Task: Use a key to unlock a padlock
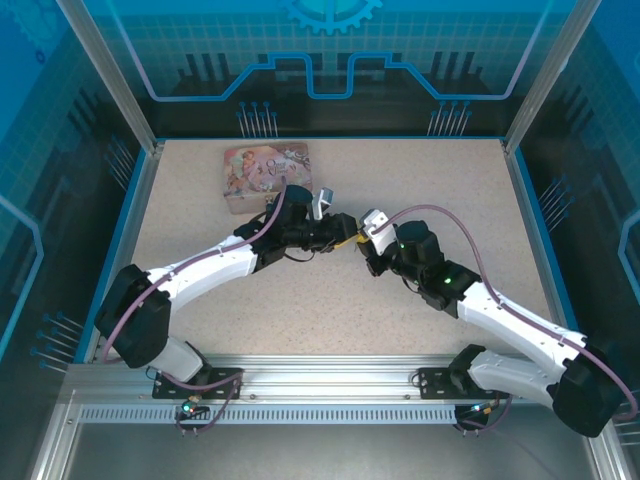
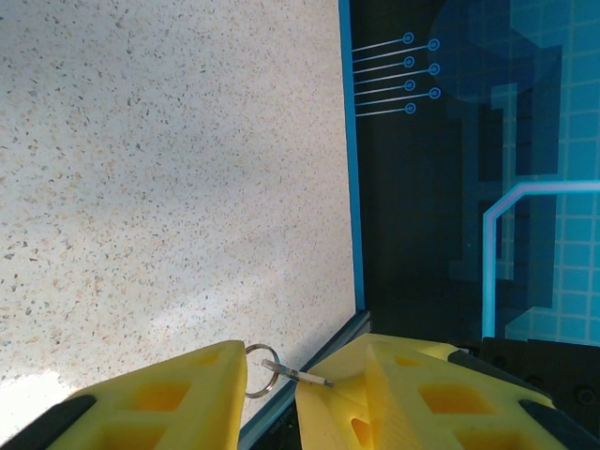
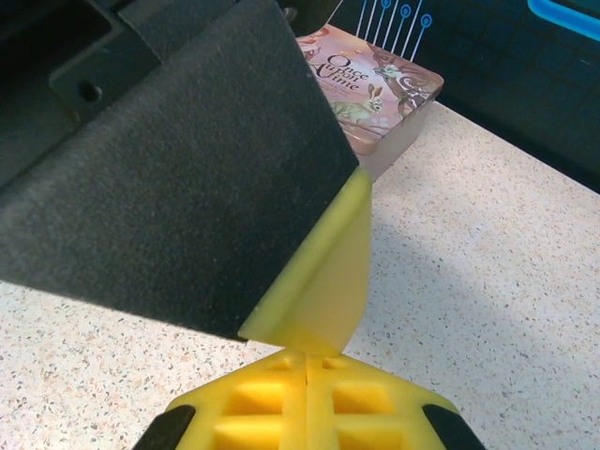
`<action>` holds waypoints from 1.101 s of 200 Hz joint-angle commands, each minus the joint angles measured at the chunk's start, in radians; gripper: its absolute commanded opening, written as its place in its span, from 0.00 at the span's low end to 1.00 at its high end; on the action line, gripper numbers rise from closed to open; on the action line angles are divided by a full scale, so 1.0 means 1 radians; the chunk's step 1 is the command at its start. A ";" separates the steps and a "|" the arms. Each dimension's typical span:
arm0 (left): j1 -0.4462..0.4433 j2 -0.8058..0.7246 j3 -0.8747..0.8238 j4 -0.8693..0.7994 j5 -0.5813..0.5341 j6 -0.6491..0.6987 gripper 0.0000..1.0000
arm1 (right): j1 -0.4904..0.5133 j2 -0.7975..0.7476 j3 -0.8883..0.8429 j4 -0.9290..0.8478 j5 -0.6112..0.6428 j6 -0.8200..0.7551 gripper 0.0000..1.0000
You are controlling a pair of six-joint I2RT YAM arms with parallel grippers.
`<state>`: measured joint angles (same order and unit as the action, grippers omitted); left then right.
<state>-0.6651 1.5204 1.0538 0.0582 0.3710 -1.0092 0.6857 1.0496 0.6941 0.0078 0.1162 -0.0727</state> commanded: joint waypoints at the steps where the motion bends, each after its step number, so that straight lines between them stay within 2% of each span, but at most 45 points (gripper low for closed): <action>1: -0.014 0.010 0.028 0.022 0.003 -0.012 0.36 | 0.019 0.006 0.037 0.011 0.007 -0.016 0.00; 110: -0.014 0.011 0.022 0.021 -0.002 -0.006 0.19 | 0.045 0.021 0.047 -0.001 0.031 -0.042 0.00; 162: -0.013 0.007 0.012 0.017 -0.009 0.007 0.00 | 0.046 0.019 0.052 -0.007 0.033 -0.039 0.00; 192: -0.011 -0.026 -0.008 -0.032 -0.069 0.055 0.01 | 0.020 0.000 0.075 -0.075 -0.001 -0.002 0.00; 211: -0.001 -0.061 -0.012 -0.089 -0.119 0.108 0.06 | -0.038 0.005 0.098 -0.140 -0.067 0.070 0.14; 220: 0.005 -0.083 -0.017 -0.114 -0.152 0.141 0.13 | -0.074 0.018 0.114 -0.176 -0.095 0.117 0.21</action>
<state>-0.6693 1.5101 1.0508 0.0246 0.3054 -0.9642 0.6838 1.0718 0.7506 -0.0734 0.1055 -0.0612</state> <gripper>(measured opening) 0.064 0.141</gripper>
